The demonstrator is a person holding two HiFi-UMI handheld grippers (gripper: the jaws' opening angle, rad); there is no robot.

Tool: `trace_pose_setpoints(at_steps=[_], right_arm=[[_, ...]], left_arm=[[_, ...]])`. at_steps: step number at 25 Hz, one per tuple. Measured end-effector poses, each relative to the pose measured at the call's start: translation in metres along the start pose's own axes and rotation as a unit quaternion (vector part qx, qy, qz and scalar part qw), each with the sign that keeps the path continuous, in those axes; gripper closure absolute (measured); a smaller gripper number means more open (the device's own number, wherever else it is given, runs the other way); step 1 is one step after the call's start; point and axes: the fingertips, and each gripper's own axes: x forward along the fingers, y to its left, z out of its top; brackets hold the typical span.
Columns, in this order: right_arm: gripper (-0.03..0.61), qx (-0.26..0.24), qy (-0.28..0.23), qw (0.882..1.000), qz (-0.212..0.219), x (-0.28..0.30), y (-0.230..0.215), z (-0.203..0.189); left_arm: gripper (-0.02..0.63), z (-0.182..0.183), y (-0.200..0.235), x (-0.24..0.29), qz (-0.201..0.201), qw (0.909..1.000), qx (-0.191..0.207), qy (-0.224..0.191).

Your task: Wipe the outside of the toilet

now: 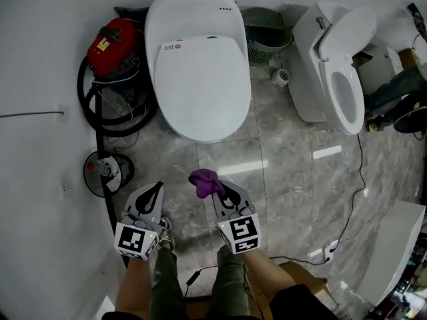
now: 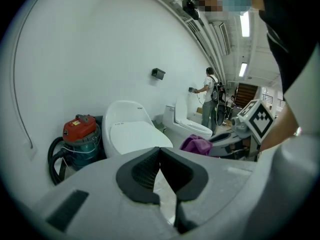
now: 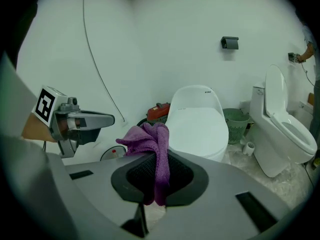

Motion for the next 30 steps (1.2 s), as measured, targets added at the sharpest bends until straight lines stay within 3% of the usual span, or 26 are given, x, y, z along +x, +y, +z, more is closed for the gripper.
trace_pose_setpoints(at_steps=[8, 13, 22, 30], right_arm=[[0.538, -0.037, 0.002, 0.999, 0.013, 0.064, 0.0, -0.043], [0.538, -0.068, -0.01, 0.997, 0.037, 0.102, 0.0, -0.055], [0.538, -0.114, -0.036, 0.991, 0.055, 0.157, -0.015, -0.089], [0.538, -0.17, -0.083, 0.978, 0.09, 0.207, -0.025, -0.113]], left_arm=[[0.612, -0.063, 0.018, 0.032, 0.01, 0.9998, -0.017, -0.001], [0.612, -0.085, 0.021, 0.054, 0.007, 0.9992, -0.032, -0.025], [0.612, -0.121, 0.045, 0.089, 0.06, 0.9964, -0.003, -0.06], [0.612, -0.178, 0.07, 0.13, 0.051, 0.9955, 0.01, -0.08]])
